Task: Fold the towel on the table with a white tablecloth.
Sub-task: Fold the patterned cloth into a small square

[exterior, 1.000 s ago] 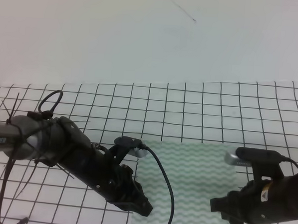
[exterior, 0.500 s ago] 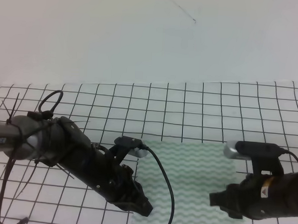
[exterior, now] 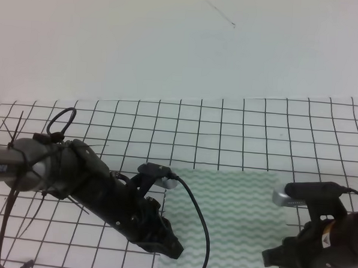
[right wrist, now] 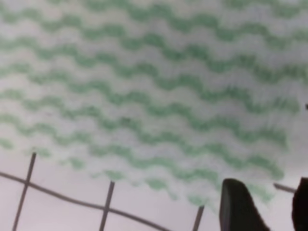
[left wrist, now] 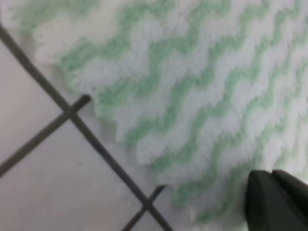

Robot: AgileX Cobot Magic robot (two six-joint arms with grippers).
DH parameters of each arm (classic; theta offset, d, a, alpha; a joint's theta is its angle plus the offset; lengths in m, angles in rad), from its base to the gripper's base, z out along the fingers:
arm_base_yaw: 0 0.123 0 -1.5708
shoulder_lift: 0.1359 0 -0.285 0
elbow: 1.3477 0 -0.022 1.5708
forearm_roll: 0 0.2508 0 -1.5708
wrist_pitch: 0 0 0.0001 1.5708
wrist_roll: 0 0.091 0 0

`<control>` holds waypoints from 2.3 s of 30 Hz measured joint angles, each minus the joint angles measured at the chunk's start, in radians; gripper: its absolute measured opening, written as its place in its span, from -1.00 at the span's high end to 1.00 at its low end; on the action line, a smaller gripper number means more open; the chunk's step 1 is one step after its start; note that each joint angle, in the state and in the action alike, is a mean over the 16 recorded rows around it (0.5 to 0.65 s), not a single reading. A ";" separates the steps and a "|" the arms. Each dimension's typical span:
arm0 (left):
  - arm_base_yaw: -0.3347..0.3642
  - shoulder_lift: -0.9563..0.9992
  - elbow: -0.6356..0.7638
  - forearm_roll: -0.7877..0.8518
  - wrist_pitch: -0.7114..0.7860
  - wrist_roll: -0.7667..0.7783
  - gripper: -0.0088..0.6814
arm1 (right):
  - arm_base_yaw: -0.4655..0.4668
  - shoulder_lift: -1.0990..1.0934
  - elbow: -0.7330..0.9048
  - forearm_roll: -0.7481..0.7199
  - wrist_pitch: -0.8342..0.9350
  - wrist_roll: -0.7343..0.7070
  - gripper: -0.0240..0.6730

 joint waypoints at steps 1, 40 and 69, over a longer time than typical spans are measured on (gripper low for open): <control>0.000 0.000 0.000 0.000 0.001 0.000 0.97 | 0.000 0.008 0.000 0.002 -0.005 0.000 0.21; 0.002 -0.119 0.000 0.017 -0.013 -0.011 0.97 | -0.009 0.077 -0.053 0.032 -0.108 0.025 0.94; 0.008 -0.434 0.000 0.103 0.032 -0.065 0.97 | -0.185 0.168 -0.273 0.025 -0.047 -0.099 0.85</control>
